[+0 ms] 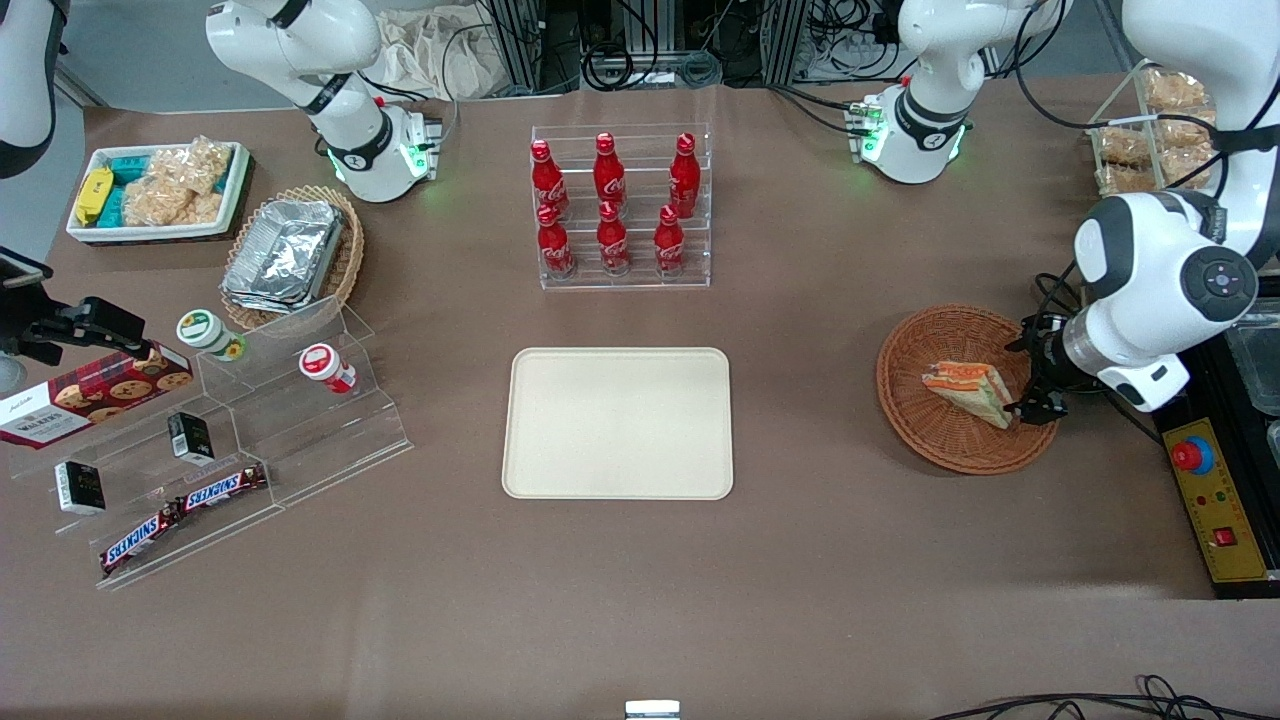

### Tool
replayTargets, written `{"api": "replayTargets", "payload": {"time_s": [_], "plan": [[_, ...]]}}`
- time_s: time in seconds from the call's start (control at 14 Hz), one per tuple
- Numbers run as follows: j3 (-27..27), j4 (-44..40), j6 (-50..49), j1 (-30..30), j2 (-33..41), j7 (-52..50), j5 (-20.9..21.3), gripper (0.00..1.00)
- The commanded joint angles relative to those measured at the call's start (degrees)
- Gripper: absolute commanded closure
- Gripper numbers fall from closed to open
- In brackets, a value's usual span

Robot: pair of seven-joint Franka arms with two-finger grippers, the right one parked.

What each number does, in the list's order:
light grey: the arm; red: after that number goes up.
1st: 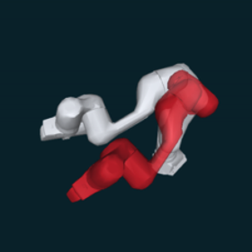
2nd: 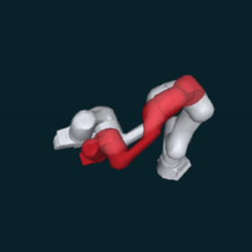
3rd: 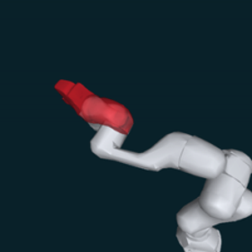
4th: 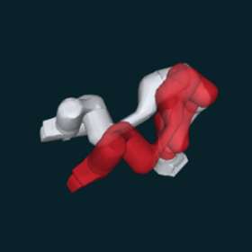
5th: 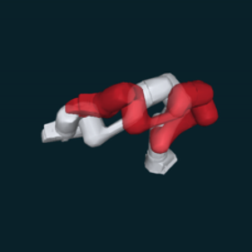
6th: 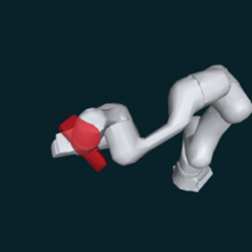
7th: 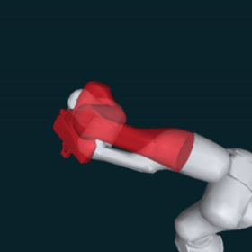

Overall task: Place sandwich from basket to tray
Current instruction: 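Lower the open left gripper around the sandwich and close it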

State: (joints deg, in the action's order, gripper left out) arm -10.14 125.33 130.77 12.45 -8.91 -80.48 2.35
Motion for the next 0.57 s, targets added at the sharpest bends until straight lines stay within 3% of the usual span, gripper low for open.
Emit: {"api": "replayTargets", "payload": {"time_s": [0.0,0.29,0.5], "plan": [[-0.4,1.76,2.29,-0.06,-0.49,-1.78,1.08,0.0],[-0.4,2.02,5.8,-0.49,-3.39,-1.69,1.26,0.0],[-0.49,2.46,6.25,-0.67,-4.71,-1.78,4.06,0.0]]}}
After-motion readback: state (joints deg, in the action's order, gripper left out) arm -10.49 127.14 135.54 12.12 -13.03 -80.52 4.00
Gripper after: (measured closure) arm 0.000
